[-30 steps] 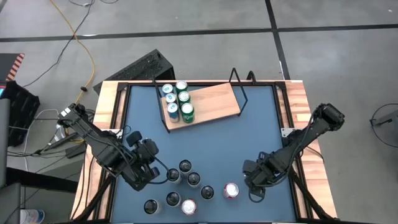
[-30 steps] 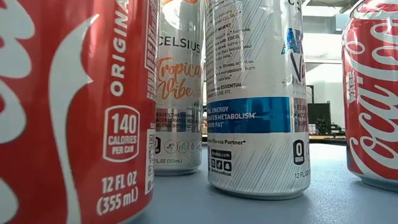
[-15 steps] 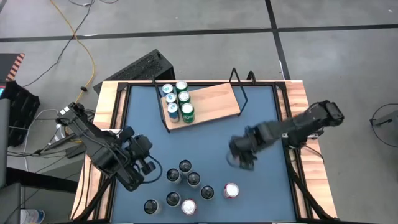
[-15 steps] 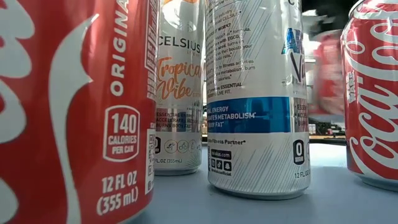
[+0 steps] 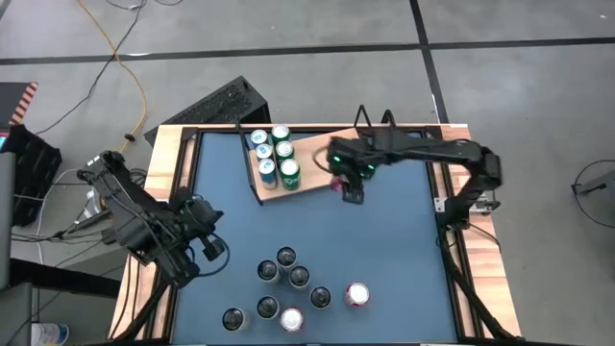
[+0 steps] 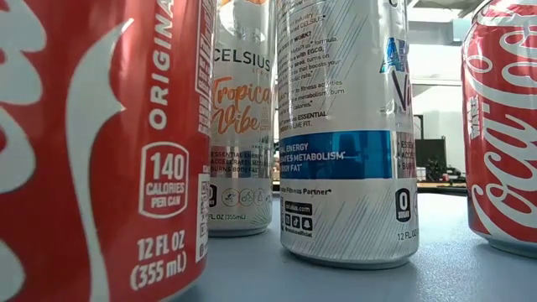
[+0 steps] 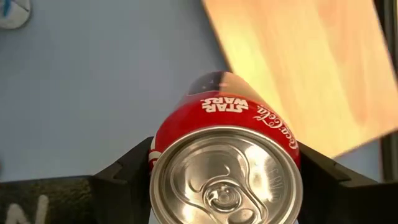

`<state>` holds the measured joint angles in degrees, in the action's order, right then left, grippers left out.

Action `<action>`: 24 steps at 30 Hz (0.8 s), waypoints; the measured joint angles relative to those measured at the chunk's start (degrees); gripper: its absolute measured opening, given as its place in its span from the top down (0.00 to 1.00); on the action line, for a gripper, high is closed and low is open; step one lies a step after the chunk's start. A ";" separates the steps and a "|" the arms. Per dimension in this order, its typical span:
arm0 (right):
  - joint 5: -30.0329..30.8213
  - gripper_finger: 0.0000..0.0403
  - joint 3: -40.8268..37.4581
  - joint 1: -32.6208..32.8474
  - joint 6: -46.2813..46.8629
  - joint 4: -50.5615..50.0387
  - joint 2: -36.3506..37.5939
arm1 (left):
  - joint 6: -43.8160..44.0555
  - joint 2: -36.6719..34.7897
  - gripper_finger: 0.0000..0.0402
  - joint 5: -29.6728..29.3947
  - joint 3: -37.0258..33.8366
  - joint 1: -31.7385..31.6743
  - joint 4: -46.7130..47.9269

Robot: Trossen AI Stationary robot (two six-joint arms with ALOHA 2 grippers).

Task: Place canned beverage on shelf
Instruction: Put the top right red soda can on the shelf

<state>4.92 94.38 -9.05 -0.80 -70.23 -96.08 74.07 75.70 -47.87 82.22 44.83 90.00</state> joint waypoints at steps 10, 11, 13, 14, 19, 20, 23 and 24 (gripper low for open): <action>-0.28 0.33 29.78 -4.25 -16.13 -8.60 -20.37 | 6.02 -6.84 1.00 0.02 -7.84 2.74 -1.15; -0.30 0.33 32.39 -4.67 -18.10 -9.56 -22.10 | 6.88 -6.86 1.00 -0.36 -8.22 2.63 -1.21; -0.30 0.33 37.18 -5.58 -22.07 -11.72 -25.34 | 9.16 -6.81 1.00 -1.72 -8.62 2.08 -0.77; -0.43 0.33 39.20 -6.17 -24.24 -12.86 -26.78 | 10.33 -6.76 1.00 -2.41 -8.74 1.60 -0.80; -0.38 0.33 39.09 -10.46 -33.13 -12.03 -29.59 | 16.98 -6.71 1.00 -4.36 -9.30 -2.38 -1.02; -0.45 0.33 39.12 -11.53 -33.52 -11.42 -30.11 | 17.89 -6.71 1.00 -4.25 -9.30 -3.31 -1.01; -0.64 0.33 39.09 -14.89 -34.75 -9.40 -30.61 | 18.62 -6.69 1.00 -3.83 -9.30 -6.04 -1.43; -0.70 0.33 39.12 -15.81 -35.47 -8.58 -30.79 | 18.39 -6.71 1.00 -3.86 -9.30 -6.88 -1.76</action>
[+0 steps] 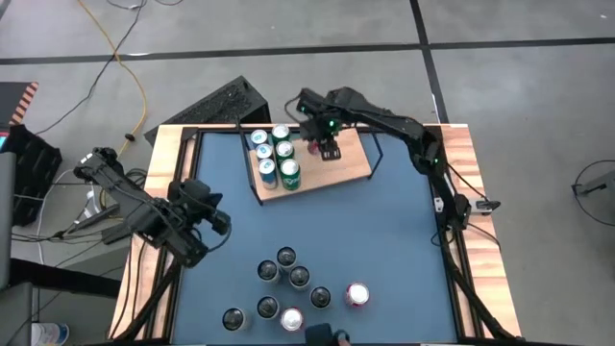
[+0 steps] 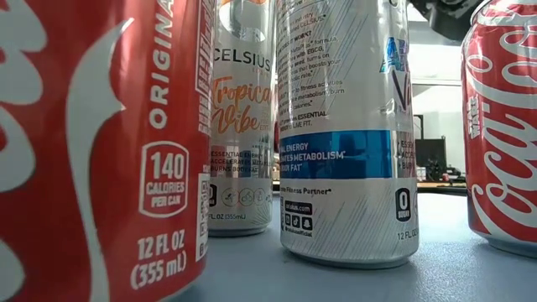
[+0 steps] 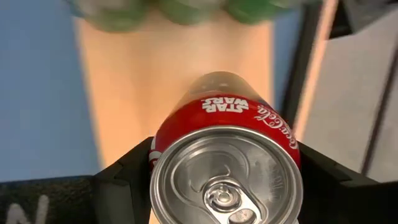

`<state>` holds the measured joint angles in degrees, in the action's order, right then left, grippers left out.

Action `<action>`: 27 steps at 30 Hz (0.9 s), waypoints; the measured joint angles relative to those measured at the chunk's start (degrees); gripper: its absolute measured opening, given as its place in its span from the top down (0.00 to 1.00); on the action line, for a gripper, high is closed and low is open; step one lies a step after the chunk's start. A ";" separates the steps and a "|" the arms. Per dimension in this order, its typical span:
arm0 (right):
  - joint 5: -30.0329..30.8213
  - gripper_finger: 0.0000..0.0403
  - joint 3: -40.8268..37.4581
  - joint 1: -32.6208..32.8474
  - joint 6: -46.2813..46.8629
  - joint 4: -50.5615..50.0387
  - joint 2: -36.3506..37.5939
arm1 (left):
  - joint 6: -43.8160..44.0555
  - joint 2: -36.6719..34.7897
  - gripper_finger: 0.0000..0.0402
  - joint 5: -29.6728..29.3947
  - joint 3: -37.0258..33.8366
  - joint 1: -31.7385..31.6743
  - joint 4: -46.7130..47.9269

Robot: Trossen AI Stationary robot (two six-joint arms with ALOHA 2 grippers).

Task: Place canned beverage on shelf
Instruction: Put the top right red soda can on the shelf

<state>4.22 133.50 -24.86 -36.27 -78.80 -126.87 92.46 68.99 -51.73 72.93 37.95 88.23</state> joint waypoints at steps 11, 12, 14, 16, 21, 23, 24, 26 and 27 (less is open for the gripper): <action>-1.89 0.33 0.04 -0.30 -4.79 0.66 -3.16 | -6.72 0.00 1.00 0.03 0.00 -7.49 -5.15; -1.89 0.33 0.04 -0.01 -4.78 0.67 -3.51 | -7.37 0.00 1.00 0.03 0.00 -7.95 -5.40; -1.85 0.33 0.04 0.27 -4.79 0.81 -3.76 | -7.96 0.02 1.00 0.03 0.00 -8.63 -5.63; -2.55 0.33 0.04 0.68 -4.96 0.87 -3.76 | -8.62 0.02 1.00 0.03 0.00 -9.10 -5.71; -2.98 0.33 0.04 1.27 -5.30 0.99 -3.76 | -9.51 0.02 1.00 0.05 0.00 -9.91 -5.74; -3.13 0.33 0.04 1.16 -4.87 0.68 -3.76 | -9.74 0.02 1.00 0.02 0.00 -9.94 -5.78; -3.48 0.33 0.04 1.03 -4.48 0.50 -3.76 | -9.76 0.02 1.00 -0.02 0.00 -9.94 -5.78; -3.99 0.33 0.05 0.81 -3.60 0.40 -3.76 | -10.18 0.02 1.00 -0.01 0.00 -9.94 -5.78; -4.16 0.31 0.04 0.70 -2.75 0.70 -3.76 | -10.34 0.02 1.00 -0.01 0.00 -9.94 -5.81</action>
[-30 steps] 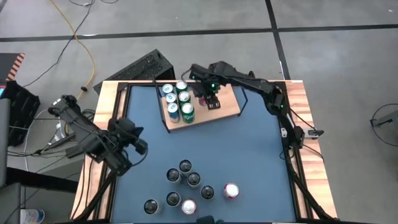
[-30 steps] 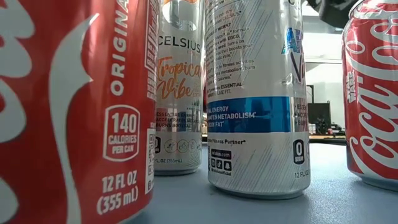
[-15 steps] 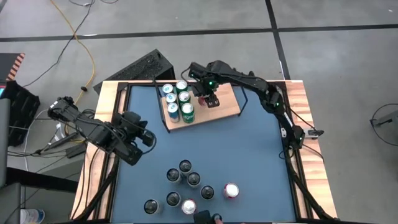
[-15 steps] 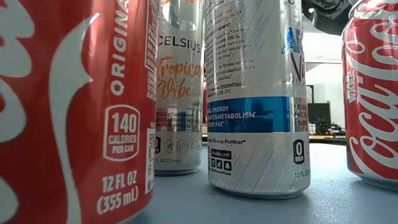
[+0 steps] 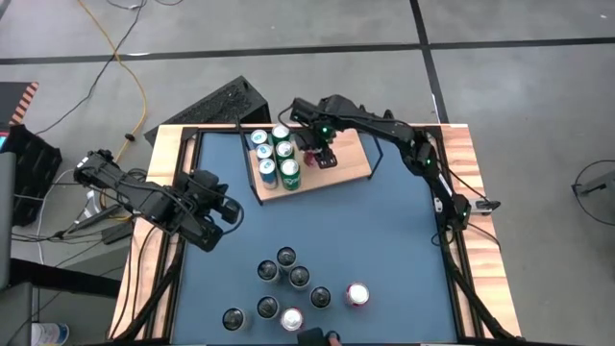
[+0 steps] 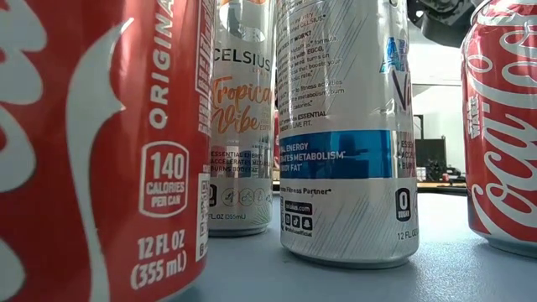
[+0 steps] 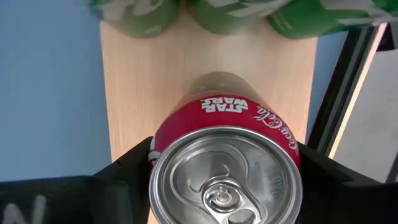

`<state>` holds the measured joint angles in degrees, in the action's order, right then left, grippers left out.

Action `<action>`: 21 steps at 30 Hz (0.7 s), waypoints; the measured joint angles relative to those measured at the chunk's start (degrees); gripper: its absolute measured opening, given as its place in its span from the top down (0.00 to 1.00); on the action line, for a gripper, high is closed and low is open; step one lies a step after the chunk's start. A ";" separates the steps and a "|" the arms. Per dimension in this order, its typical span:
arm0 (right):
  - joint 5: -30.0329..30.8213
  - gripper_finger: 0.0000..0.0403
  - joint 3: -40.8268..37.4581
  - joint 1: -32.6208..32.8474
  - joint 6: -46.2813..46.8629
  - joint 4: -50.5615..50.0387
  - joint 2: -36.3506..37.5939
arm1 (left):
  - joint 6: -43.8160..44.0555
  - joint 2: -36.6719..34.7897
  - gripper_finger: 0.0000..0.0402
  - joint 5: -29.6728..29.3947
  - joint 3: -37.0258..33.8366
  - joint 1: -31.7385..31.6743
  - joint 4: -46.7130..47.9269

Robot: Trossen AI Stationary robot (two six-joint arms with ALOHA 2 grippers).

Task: Place canned beverage on shelf
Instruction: Put the top right red soda can on the shelf

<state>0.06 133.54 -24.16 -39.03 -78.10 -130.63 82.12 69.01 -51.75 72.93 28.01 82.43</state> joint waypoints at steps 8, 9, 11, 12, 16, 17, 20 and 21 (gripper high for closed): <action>0.19 0.05 0.02 0.02 1.11 2.58 0.09 | -0.04 0.00 1.00 0.00 0.00 0.02 -0.06; 0.20 0.04 0.02 0.02 1.11 2.59 0.08 | -0.06 0.00 1.00 0.00 0.00 0.02 -0.06; 0.21 0.04 0.02 0.02 1.08 3.44 0.09 | -0.06 0.00 1.00 0.00 0.00 0.02 -0.06; 0.21 0.04 0.02 0.02 1.05 3.80 0.28 | -0.06 0.00 1.00 -0.02 0.00 0.02 -0.04; 1.51 0.06 0.57 -0.31 0.71 5.55 1.14 | -0.33 0.00 1.00 -0.07 0.00 0.02 -0.02; 1.84 0.07 0.94 -0.52 0.60 5.38 1.44 | -0.70 0.00 1.00 -0.09 0.00 0.00 -0.02; 3.46 0.07 1.37 -1.06 1.42 6.34 3.08 | -1.51 0.00 1.00 -0.15 0.00 0.02 -0.06; 3.52 0.08 1.07 -1.38 2.09 6.13 4.26 | -1.52 0.02 1.00 -0.20 0.00 0.00 -0.06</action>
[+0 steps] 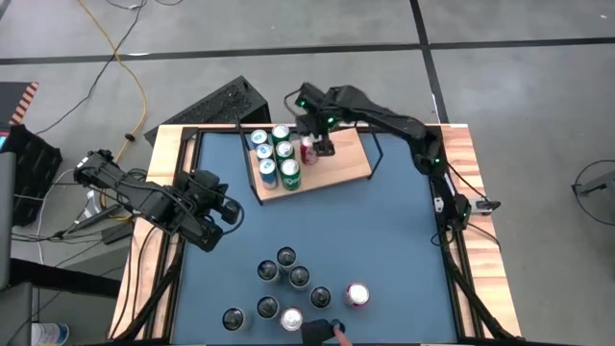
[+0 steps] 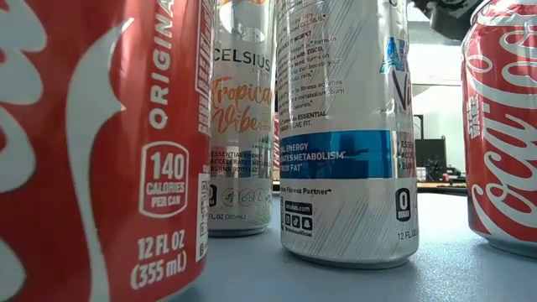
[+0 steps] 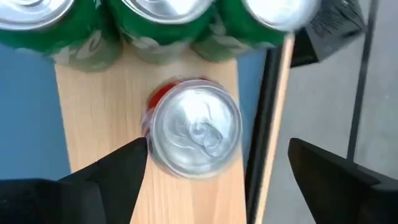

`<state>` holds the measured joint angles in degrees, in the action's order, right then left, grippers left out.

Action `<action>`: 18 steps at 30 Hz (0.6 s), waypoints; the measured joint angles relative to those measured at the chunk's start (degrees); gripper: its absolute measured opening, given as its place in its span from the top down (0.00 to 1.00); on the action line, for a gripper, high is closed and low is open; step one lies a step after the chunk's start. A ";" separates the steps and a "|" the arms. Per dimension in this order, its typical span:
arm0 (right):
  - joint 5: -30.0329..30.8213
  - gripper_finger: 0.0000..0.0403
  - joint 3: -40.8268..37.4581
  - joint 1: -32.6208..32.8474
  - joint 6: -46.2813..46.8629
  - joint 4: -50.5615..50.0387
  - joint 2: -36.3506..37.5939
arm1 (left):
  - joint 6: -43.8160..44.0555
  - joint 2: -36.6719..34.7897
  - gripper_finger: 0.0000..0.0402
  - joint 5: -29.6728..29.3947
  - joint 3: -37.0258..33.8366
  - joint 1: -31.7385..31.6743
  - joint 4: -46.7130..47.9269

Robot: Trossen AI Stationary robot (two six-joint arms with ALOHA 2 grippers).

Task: Place canned beverage on shelf
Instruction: Put the top right red soda can on the shelf

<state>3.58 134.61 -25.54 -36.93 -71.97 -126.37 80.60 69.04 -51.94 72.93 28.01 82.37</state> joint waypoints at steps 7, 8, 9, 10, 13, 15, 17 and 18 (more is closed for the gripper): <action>-2.55 0.18 0.22 -1.32 3.10 0.85 10.06 | -1.29 0.00 1.00 -1.83 0.00 -0.15 0.15; -3.81 0.21 0.22 -1.75 4.70 -0.20 11.22 | -1.40 0.00 1.00 -1.87 0.00 -0.28 0.15; -4.97 0.24 0.22 -1.97 6.06 -1.36 12.11 | -1.40 0.00 1.00 -1.89 0.00 -0.42 0.20; -6.37 0.29 0.22 -2.01 7.13 -2.23 12.99 | -1.42 0.00 1.00 -1.94 0.00 -0.57 0.20; -12.49 0.46 -2.77 -3.24 7.79 -2.98 15.56 | -1.41 0.00 1.00 -2.44 0.00 -0.66 0.20; -18.45 0.62 -8.07 -4.40 6.87 -1.44 17.74 | -1.40 0.00 1.00 -2.56 0.00 -0.66 0.18; -24.78 0.82 -16.50 -5.77 6.70 3.41 20.61 | -1.35 0.00 1.00 -2.44 0.00 -0.66 0.17; -26.59 0.90 -21.64 -6.40 6.85 7.48 22.37 | -1.16 0.00 1.00 -2.41 0.00 -0.66 0.18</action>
<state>-23.00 112.97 -31.94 -30.08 -64.50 -104.00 79.44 69.04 -54.35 72.93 27.35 82.55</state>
